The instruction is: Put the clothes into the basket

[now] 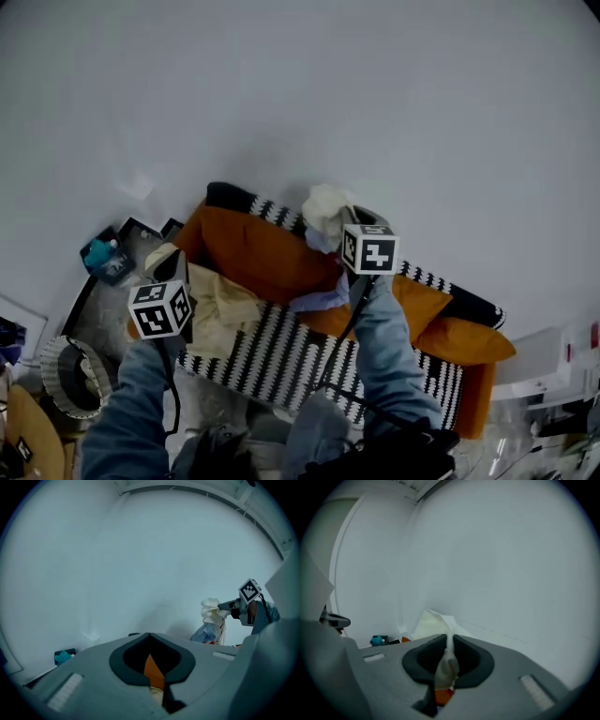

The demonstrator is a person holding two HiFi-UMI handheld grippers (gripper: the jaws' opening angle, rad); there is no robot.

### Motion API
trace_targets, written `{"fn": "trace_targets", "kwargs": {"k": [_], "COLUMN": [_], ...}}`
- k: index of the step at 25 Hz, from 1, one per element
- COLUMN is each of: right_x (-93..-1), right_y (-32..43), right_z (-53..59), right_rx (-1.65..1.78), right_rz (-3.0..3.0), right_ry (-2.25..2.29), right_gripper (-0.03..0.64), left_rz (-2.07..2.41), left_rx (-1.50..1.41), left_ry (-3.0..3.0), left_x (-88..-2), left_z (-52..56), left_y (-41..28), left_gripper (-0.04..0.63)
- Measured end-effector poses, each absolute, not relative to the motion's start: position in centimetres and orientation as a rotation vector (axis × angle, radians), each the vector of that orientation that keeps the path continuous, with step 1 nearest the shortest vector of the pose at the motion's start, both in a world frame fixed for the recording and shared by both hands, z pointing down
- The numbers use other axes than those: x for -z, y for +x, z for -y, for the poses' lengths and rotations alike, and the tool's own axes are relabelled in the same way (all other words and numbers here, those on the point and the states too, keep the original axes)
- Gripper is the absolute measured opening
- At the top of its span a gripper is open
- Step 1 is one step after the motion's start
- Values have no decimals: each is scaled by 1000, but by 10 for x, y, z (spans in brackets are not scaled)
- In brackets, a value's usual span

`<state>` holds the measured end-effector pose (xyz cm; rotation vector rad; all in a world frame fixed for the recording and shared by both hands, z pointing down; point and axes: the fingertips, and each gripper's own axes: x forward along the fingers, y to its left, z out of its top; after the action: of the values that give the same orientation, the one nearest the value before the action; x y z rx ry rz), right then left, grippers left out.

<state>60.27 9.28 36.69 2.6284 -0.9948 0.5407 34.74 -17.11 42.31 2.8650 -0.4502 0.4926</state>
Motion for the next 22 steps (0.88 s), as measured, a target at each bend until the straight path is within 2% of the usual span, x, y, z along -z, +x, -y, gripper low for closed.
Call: {"fn": "trace_targets", "kwargs": {"k": [13,22], "right_x": [-252,-191], "right_y": [490,374], "right_z": [-49,37], "right_rx": [-287,-126], "right_rz": [1098,1300], "right_ry": [2645,2562], "right_gripper": [44,43], "left_rz": [469,601], "left_rx": [-250,-142], "left_ry": [2922,2901], "left_x": [-337,-313], "left_z": [193,243], "left_y": [261,155], "left_gripper": [2,2]}}
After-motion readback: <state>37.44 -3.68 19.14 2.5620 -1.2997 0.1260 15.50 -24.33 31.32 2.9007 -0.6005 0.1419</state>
